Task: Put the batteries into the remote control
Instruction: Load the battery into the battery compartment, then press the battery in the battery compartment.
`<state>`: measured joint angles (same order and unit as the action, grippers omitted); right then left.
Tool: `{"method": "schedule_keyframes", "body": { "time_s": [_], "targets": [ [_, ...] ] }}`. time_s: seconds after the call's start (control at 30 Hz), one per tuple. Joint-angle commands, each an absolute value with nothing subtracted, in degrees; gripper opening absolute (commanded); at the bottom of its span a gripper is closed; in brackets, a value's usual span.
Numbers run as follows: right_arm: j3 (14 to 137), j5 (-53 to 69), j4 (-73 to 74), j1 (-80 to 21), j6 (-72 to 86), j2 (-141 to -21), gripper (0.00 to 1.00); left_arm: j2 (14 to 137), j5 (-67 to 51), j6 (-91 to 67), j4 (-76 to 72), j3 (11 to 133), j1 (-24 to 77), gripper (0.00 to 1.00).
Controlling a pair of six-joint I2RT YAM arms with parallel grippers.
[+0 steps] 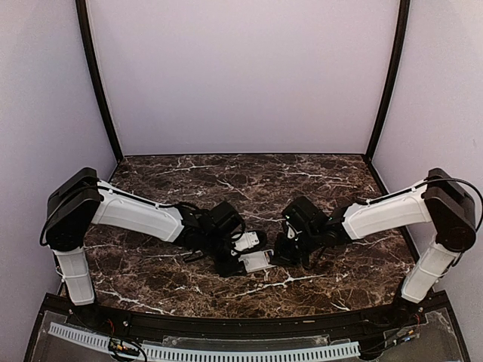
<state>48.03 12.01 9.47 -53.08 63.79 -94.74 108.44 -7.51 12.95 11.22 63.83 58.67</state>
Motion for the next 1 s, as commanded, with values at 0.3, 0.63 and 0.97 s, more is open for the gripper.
{"method": "schedule_keyframes", "body": {
  "time_s": [0.3, 0.63, 0.97],
  "targets": [
    [54.68, 7.45, 19.48, -52.91, 53.53, -91.86, 0.09, 110.64, -7.75, 13.68, 15.0, 64.05, 59.15, 0.23],
    [58.74, 10.1, 17.3, -51.69, 49.45, -100.35, 0.0, 110.61, -6.93, 13.94, 15.12, 63.97, 59.1, 0.24],
    [52.89, 11.04, 14.56, -51.16, 52.54, -100.37, 0.0, 110.67, -6.76, 13.99, 15.1, 63.98, 59.15, 0.24]
  ]
}}
